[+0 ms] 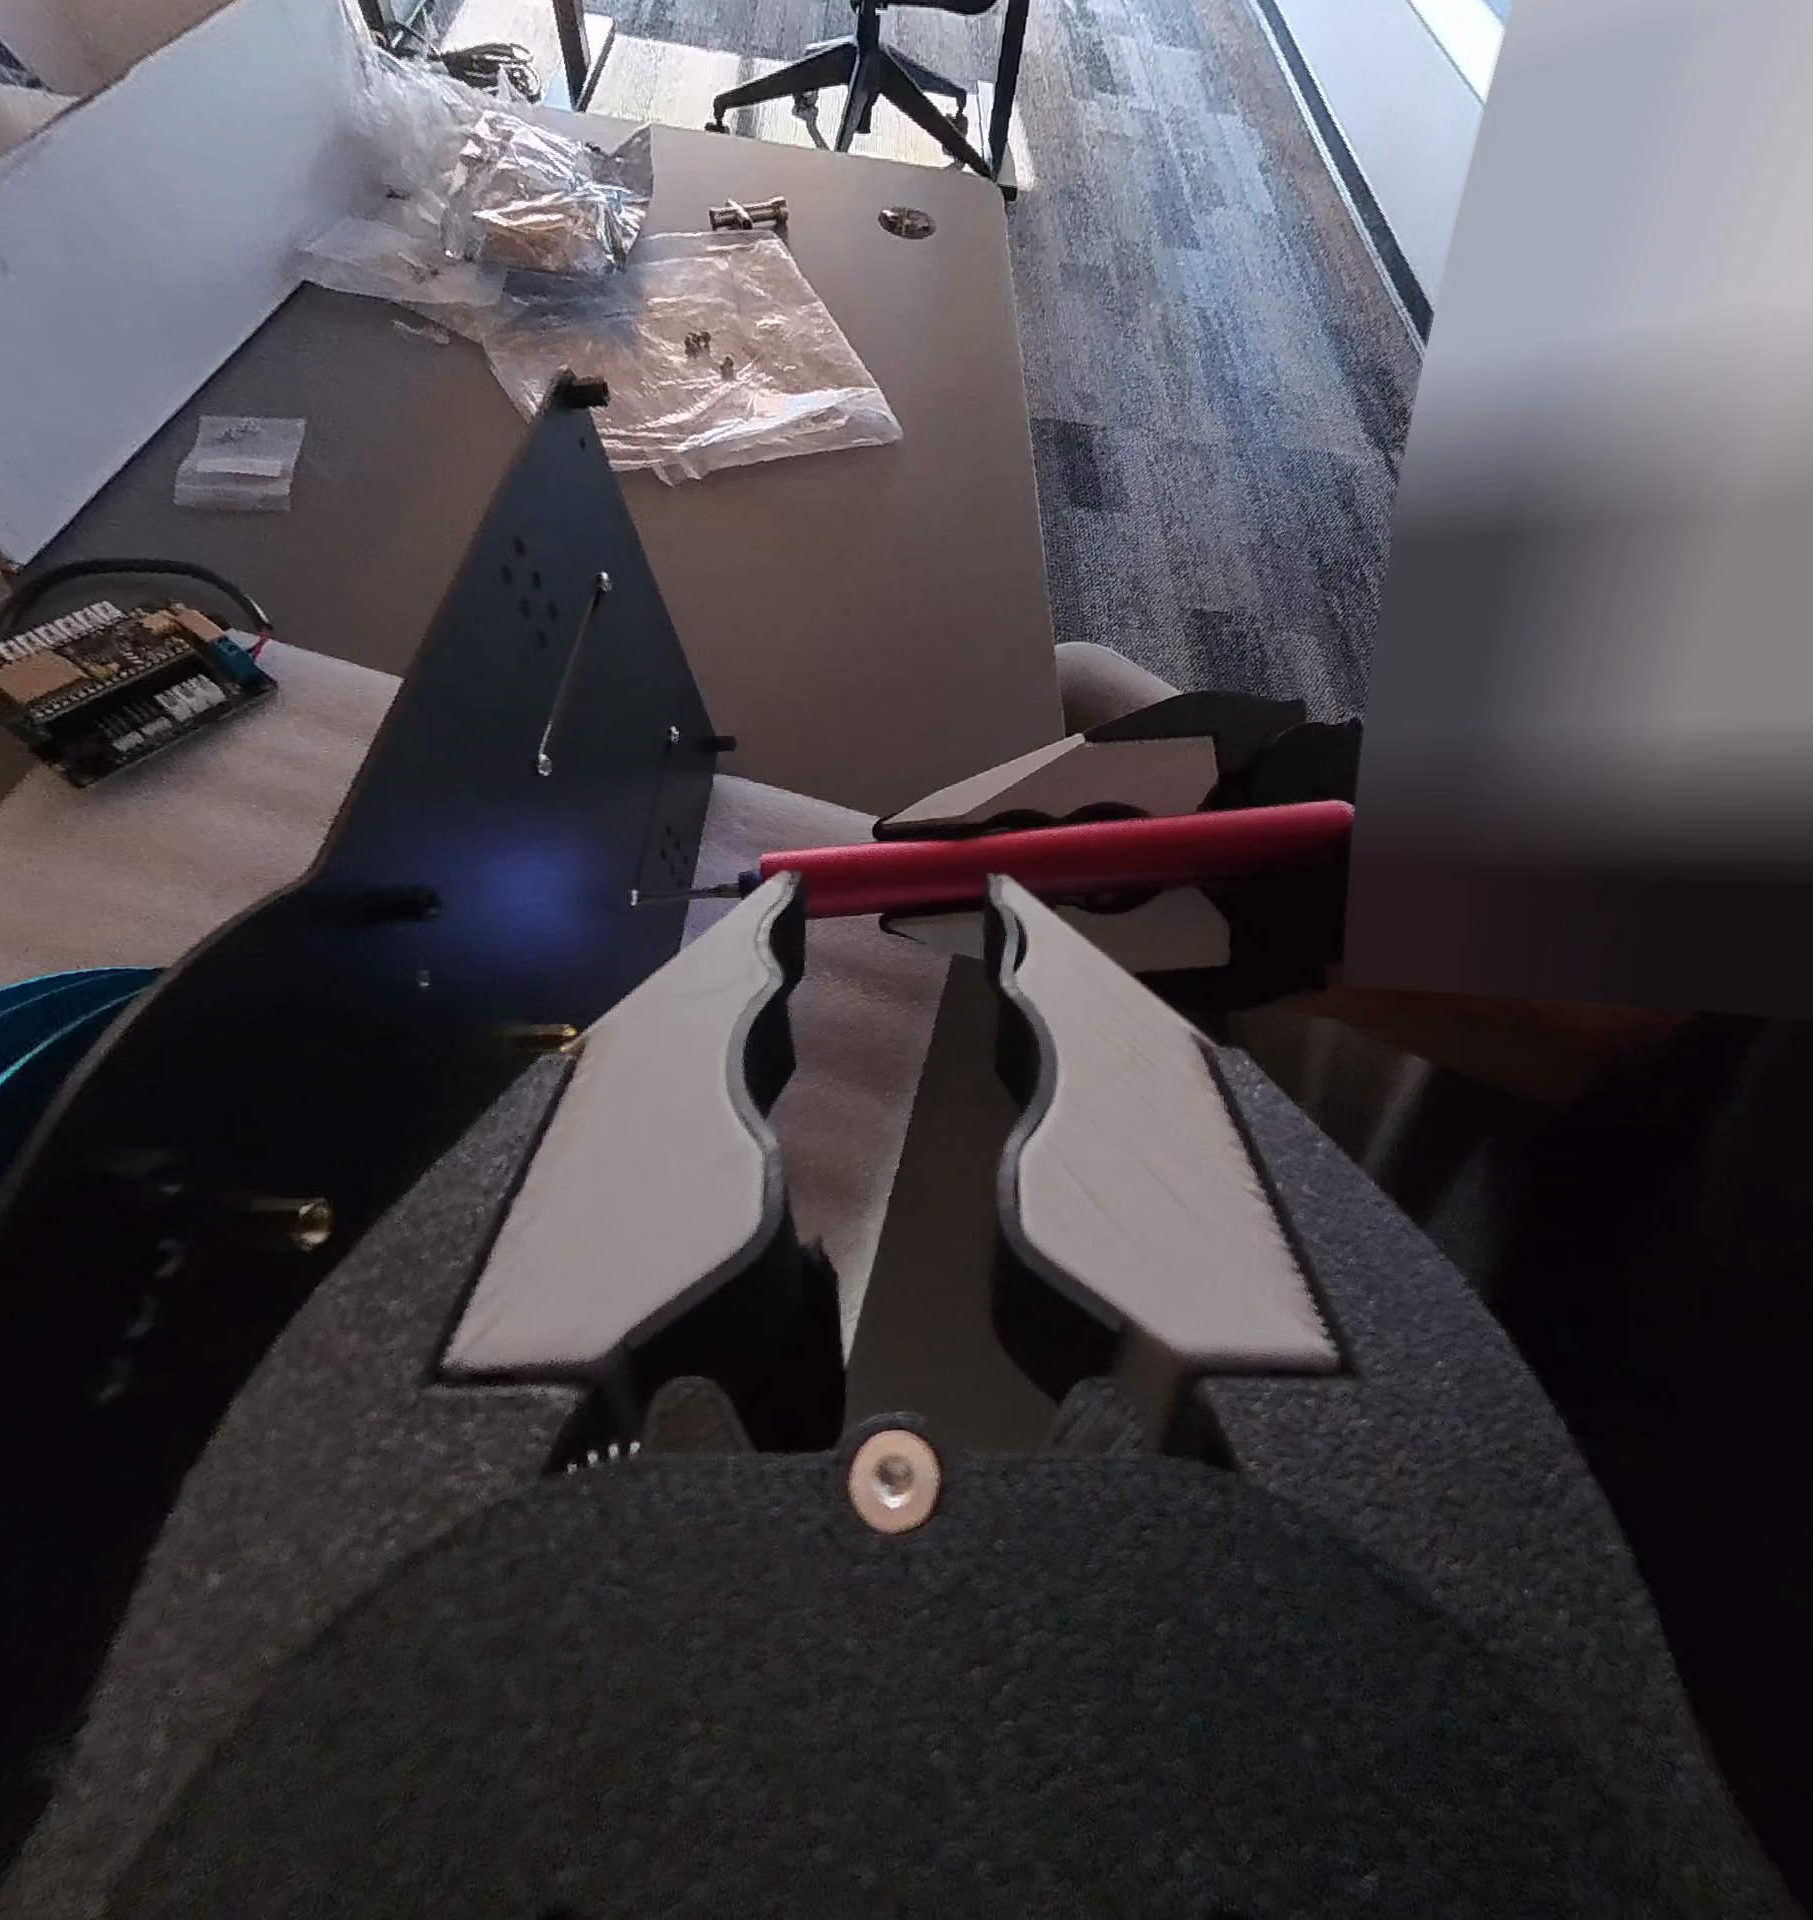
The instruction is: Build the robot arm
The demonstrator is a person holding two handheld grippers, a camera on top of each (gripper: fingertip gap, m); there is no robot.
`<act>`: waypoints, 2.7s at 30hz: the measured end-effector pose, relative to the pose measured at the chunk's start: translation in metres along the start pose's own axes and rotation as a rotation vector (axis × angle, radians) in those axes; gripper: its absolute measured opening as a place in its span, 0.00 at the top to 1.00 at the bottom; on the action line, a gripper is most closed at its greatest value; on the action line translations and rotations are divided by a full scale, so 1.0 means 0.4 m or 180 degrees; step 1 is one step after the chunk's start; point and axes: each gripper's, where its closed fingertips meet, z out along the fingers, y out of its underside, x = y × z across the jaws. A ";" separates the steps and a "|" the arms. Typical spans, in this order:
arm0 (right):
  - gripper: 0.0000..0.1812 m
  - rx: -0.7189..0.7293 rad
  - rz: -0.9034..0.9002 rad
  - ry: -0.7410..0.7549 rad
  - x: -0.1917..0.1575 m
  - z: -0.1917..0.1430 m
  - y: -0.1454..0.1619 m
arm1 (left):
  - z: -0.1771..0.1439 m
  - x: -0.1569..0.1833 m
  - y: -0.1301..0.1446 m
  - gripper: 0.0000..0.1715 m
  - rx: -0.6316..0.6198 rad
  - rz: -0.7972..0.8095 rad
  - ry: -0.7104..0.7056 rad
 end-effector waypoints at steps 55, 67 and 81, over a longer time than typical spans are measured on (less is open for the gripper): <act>0.89 0.0712 0.0716 -0.0817 0.163 0.023 -0.266 | -0.208 -0.104 -0.139 0.84 -0.0337 0.0418 -0.0509; 0.89 0.0276 0.0135 0.0102 0.044 0.012 -0.129 | -0.007 -0.189 -0.107 0.84 -0.1812 0.0846 0.0069; 0.88 0.0309 0.0346 0.0090 0.063 0.016 -0.099 | 0.045 -0.215 -0.048 0.94 -0.2363 0.0900 0.0155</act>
